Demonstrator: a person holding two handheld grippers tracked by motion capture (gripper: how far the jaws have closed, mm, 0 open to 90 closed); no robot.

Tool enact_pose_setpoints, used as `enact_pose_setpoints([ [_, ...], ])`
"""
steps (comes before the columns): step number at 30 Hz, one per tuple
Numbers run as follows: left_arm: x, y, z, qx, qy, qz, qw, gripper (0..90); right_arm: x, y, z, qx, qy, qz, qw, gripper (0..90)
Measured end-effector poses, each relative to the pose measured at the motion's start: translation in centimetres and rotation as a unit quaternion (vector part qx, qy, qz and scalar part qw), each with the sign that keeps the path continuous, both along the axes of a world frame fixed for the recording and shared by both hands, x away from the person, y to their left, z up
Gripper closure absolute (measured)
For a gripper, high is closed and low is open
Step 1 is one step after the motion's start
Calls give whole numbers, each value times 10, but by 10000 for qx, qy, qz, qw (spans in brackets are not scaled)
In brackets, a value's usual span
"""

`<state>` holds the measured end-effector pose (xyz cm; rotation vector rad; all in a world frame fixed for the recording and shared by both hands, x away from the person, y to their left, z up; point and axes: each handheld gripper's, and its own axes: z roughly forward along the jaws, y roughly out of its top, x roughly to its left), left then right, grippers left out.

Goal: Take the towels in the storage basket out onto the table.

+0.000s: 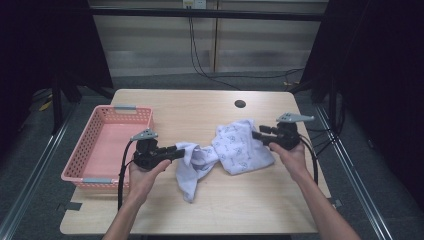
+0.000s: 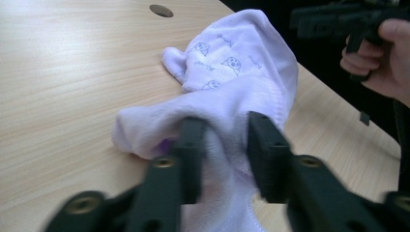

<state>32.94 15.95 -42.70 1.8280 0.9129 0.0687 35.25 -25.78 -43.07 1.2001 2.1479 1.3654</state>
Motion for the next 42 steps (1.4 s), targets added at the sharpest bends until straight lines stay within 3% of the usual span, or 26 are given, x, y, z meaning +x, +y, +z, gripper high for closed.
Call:
enact_pose_setpoints([
  [2, -2, 0, 5, -68, -119, -39, 9999, 562, -8, 13, -11, -84, 131, 222, 9996, 530],
  [4, -4, -3, 9, 18, -313, 64, 9995, 537, -15, 28, -22, -67, 252, 504, 9984, 507],
  [7, -1, -10, 1, 190, -203, -105, 9996, 514, -20, 46, -35, -25, 335, 800, 9962, 452],
  [10, 4, -19, -22, 481, -54, -262, 9985, 505, -19, 66, -56, -349, 503, 952, 9936, 387],
  [12, 7, -26, -38, 742, 101, -319, 9967, 474, -18, 72, -65, -546, 515, 949, 9927, 358],
  [14, 10, -31, -50, 968, 264, -425, 9940, 463, -18, 74, -69, -555, 495, 953, 9927, 357],
  [16, 13, -36, -61, 1143, 448, -469, 9913, 493, -19, 75, -72, -655, 499, 948, 9921, 392],
  [18, 9, -40, -63, 1386, 369, -504, 9884, 656, -23, 77, -73, -950, 341, 842, 9913, 504],
  [20, 6, -40, -59, 1422, 459, -619, 9868, 756, -22, 74, -71, -958, 399, 717, 9920, 671],
  [21, 4, -39, -58, 1339, 504, -666, 9875, 774, -20, 69, -68, -875, 451, 732, 9924, 765],
  [24, -5, -31, -50, 812, 605, -899, 9908, 791, -16, 51, -54, -387, 480, 689, 9957, 807],
  [28, -22, -21, -22, 217, 324, -1030, 9939, 794, -6, 24, -17, -31, 143, 368, 9992, 820],
  [31, -34, -14, -3, -275, 165, -1088, 9935, 796, 6, 8, 13, 201, -85, 128, 9997, 826],
  [34, -43, -8, 14, -760, 63, -1189, 9900, 799, 16, 0, 35, 245, -279, -30, 9993, 828],
  [36, -48, -7, 23, -904, -14, -1214, 9885, 799, 24, -4, 49, 306, -437, -136, 9985, 829],
  [37, -51, -5, 28, -835, -120, -1231, 9888, 798, 28, -6, 56, 311, -516, -193, 9980, 829],
  [38, -51, -4, 29, -806, -139, -1185, 9896, 797, 34, -9, 62, 345, -613, -306, 9971, 829],
  [40, -47, 0, 23, -613, -57, -960, 9935, 777, 45, -13, 63, 439, -603, -446, 9962, 814],
  [42, -40, 5, 9, -482, 141, -790, 9956, 738, 52, -14, 56, 345, -480, -483, 9971, 684],
])
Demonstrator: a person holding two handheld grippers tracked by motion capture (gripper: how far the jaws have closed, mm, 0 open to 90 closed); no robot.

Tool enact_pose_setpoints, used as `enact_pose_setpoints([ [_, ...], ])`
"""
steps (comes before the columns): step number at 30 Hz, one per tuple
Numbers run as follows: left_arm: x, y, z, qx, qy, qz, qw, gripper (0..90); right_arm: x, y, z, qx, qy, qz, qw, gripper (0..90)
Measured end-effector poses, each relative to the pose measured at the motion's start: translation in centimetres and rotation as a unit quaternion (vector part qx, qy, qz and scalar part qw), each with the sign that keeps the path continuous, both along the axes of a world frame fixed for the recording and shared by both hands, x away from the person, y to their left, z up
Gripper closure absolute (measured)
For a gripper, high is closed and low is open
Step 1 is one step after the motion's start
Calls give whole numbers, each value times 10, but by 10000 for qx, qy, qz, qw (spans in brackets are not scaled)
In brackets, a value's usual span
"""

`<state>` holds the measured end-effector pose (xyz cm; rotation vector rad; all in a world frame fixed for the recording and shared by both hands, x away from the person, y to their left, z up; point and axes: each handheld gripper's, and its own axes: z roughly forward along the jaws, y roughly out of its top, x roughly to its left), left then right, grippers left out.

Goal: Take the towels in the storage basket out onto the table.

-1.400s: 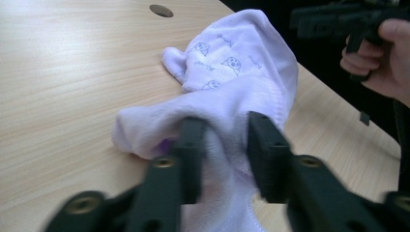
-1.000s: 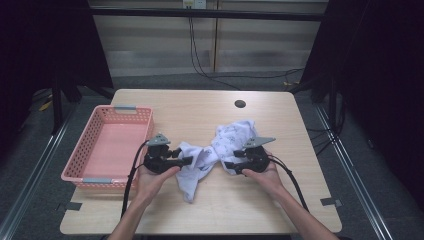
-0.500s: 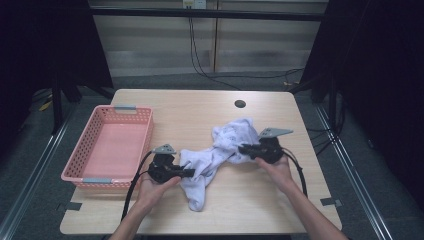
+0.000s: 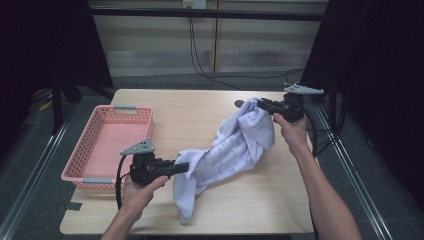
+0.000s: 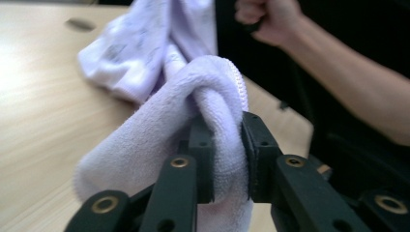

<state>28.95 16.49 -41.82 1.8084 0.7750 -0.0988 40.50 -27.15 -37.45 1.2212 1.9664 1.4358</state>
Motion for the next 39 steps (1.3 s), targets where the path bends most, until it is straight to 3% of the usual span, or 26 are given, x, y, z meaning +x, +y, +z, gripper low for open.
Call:
enact_pose_setpoints([
  [3, 6, 8, -17, 214, 144, 255, 9993, 627, -1, 2, -15, -107, 74, -62, 9999, 566],
  [5, 7, 13, -20, 309, 135, 417, 9986, 541, -5, 1, -19, -107, 111, -5, 9999, 540],
  [7, 8, 16, -18, 239, 115, 461, 9986, 517, -13, 2, -22, -117, 125, 35, 9998, 520],
  [11, 2, 17, -6, 282, -197, 661, 9972, 490, -35, 10, -29, -116, 210, 341, 9991, 505],
  [15, 1, 15, 2, 330, -361, 635, 9968, 501, -70, 27, -47, -79, 370, 828, 9958, 492],
  [18, 3, 14, -1, 466, -434, 568, 9964, 702, -93, 47, -67, -196, 578, 1222, 9906, 491],
  [21, 4, 13, -10, 533, -406, 552, 9962, 773, -105, 69, -90, -270, 885, 1579, 9831, 495],
  [23, 5, 13, -15, 647, -385, 595, 9954, 774, -106, 87, -104, -497, 1054, 1832, 9762, 501],
  [25, 7, 15, -17, 581, -322, 661, 9956, 691, -105, 105, -116, -542, 1215, 2034, 9700, 496],
  [29, 9, 22, -23, 480, -182, 736, 9960, 631, -107, 125, -131, -747, 1334, 2215, 9631, 477],
  [31, 8, 23, -24, 507, -230, 708, 9959, 700, -111, 127, -131, -1028, 1193, 2151, 9638, 644],
  [33, 7, 25, -24, 453, -199, 641, 9967, 735, -110, 119, -126, -1031, 1211, 2107, 9645, 842],
  [35, 6, 25, -26, 393, -131, 592, 9974, 753, -107, 102, -121, -1009, 1314, 2061, 9644, 878],
  [39, 4, 14, -33, 474, -22, 313, 9984, 736, -96, 53, -109, -919, 1288, 1555, 9751, 888],
])
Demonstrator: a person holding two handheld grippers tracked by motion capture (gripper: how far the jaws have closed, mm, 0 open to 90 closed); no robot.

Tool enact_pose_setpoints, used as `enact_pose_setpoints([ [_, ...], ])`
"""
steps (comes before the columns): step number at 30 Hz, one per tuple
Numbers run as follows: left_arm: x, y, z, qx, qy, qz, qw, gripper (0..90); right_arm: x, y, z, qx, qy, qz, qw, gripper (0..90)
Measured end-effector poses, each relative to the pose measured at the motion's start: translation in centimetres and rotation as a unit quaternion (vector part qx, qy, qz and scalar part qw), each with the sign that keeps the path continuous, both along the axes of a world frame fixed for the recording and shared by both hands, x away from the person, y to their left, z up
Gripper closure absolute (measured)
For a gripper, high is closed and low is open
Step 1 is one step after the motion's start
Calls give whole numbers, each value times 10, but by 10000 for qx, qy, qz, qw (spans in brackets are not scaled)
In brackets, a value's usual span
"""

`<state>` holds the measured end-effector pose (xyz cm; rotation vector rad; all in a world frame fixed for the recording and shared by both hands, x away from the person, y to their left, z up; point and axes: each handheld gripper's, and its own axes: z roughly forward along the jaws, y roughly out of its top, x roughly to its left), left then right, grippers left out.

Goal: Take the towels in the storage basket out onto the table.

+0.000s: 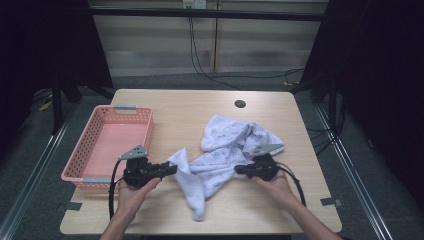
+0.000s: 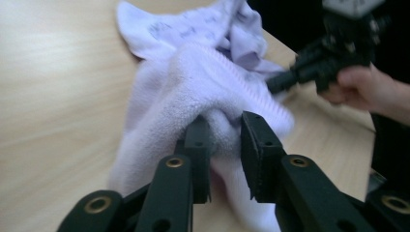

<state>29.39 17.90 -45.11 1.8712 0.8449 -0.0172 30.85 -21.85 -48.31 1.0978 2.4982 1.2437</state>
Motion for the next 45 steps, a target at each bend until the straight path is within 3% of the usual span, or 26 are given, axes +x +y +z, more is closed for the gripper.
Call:
enact_pose_setpoints([
  [3, -1, -10, -4, -109, 139, -201, 9996, 714, 10, -35, 6, -60, -20, -370, 9993, 886],
  [7, -1, -17, -6, -73, 193, -232, 9995, 682, 24, -69, 10, -42, -185, -822, 9964, 854],
  [10, 6, -21, -10, -109, 339, -205, 9992, 625, 28, -78, 17, 149, -326, -1039, 9939, 739],
  [12, 13, -27, -15, 63, 370, -161, 9992, 557, 24, -78, 24, 238, -404, -1114, 9927, 651],
  [15, 19, -36, -20, 342, 325, -173, 9987, 507, 10, -71, 31, 257, -439, -1003, 9937, 580],
  [17, 24, -42, -24, 297, 379, -171, 9987, 486, -10, -61, 31, 346, -394, -694, 9962, 581],
  [19, 26, -46, -26, 264, 367, -265, 9986, 491, -29, -50, 25, 437, -203, -428, 9979, 579],
  [21, 27, -52, -29, 374, 353, -313, 9982, 516, -45, -40, 17, 337, -65, -238, 9991, 568],
  [23, 28, -58, -32, 370, 382, -394, 9978, 559, -58, -34, 10, 389, 132, -55, 9991, 559],
  [24, 28, -60, -34, 472, 388, -472, 9970, 588, -62, -32, 8, 435, 167, -11, 9989, 556],
  [26, 27, -64, -37, 654, 366, -458, 9961, 713, -67, -28, 0, 431, 380, 94, 9983, 550],
  [27, 27, -63, -39, 708, 403, -546, 9952, 780, -68, -27, -4, 411, 490, 177, 9978, 577],
  [28, 27, -63, -38, 747, 358, -483, 9954, 828, -68, -24, -10, 416, 672, 339, 9963, 643],
  [30, 27, -59, -34, 635, 324, -437, 9965, 869, -67, -21, -12, 446, 807, 555, 9942, 863],
  [34, 23, -41, -14, 368, -37, -172, 9992, 873, -56, -38, 8, 657, 403, 235, 9967, 889],
  [37, 19, -29, 10, 321, -450, -26, 9985, 875, -46, -57, 30, 636, 6, -149, 9979, 891],
  [40, 13, -30, 35, 385, -874, -140, 9953, 876, -32, -76, 59, 564, -446, -487, 9962, 891],
  [42, 7, -35, 47, 411, -1095, -224, 9929, 876, -24, -82, 75, 661, -647, -610, 9938, 891],
  [45, -1, -45, 45, 409, -1040, -533, 9923, 873, -15, -86, 87, 709, -868, -708, 9912, 890],
])
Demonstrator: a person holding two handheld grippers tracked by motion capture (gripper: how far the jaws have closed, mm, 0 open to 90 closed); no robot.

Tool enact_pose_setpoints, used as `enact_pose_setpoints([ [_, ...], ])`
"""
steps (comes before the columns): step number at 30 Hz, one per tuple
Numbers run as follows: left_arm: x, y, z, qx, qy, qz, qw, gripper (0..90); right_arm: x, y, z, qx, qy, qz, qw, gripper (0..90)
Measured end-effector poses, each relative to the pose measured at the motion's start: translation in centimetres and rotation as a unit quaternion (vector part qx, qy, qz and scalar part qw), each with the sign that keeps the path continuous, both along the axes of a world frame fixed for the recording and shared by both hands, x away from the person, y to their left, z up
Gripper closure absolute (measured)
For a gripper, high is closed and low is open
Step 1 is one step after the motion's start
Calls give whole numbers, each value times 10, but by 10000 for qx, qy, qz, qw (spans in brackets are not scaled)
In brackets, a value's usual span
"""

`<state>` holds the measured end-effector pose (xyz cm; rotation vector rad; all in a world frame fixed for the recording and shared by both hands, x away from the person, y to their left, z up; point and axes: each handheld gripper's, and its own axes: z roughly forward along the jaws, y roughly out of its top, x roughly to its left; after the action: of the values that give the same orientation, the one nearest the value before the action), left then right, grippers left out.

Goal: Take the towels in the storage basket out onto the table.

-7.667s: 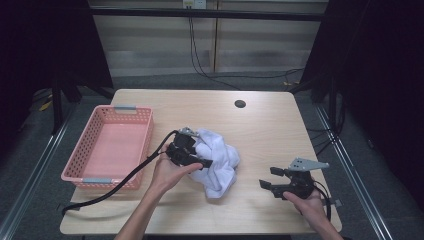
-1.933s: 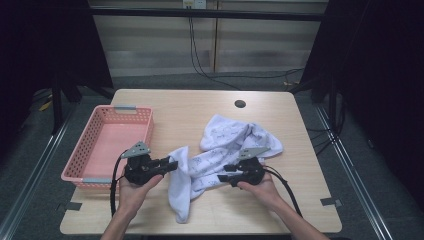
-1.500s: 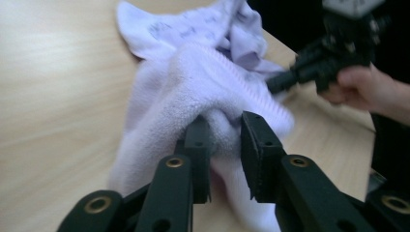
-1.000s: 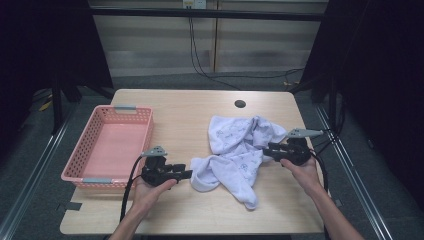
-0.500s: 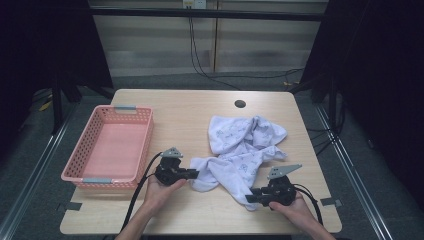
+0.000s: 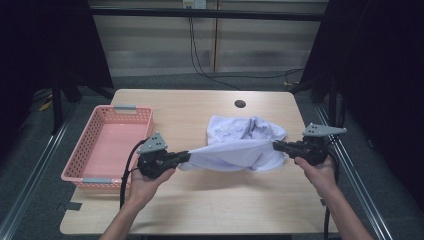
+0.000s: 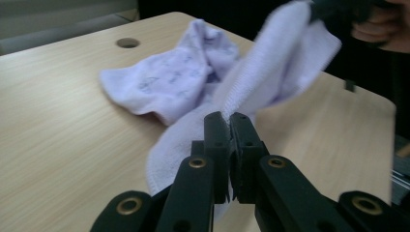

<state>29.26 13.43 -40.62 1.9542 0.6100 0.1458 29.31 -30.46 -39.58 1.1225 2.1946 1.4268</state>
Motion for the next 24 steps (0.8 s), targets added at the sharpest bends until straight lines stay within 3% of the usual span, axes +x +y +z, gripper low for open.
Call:
enact_pose_setpoints([
  [2, -9, -8, -16, 205, 248, -222, 9992, 862, 3, -2, -4, 108, 46, 7, 9999, 889],
  [4, -15, -11, -32, 286, 494, -511, 9971, 816, 3, -1, -18, 5, 215, 37, 9998, 887],
  [5, -17, -11, -39, 278, 560, -520, 9967, 766, 1, -1, -29, -50, 371, 63, 9993, 885],
  [7, -16, -7, -46, 110, 704, -440, 9965, 663, -1, -2, -44, -104, 534, 60, 9985, 869],
  [10, -4, 1, -47, -58, 844, -229, 9962, 632, -4, -4, -64, -152, 743, 44, 9971, 815],
  [12, 9, 4, -49, -56, 902, 60, 9959, 632, -6, -4, -72, -245, 830, -20, 9962, 737],
  [14, 18, 1, -55, -50, 994, 110, 9950, 608, -8, -5, -74, -303, 860, -62, 9958, 661],
  [17, 22, -8, -64, -97, 1090, 111, 9939, 538, -14, -9, -71, -217, 796, -89, 9966, 619],
  [18, 24, -10, -65, -39, 1117, 65, 9937, 513, -18, -10, -70, -205, 829, -164, 9962, 588],
  [20, 28, -12, -70, 137, 1107, 219, 9935, 478, -26, -12, -71, -205, 798, -187, 9964, 554],
  [24, 34, -14, -78, 115, 1279, 258, 9914, 473, -42, -18, -78, -200, 865, -300, 9956, 497],
])
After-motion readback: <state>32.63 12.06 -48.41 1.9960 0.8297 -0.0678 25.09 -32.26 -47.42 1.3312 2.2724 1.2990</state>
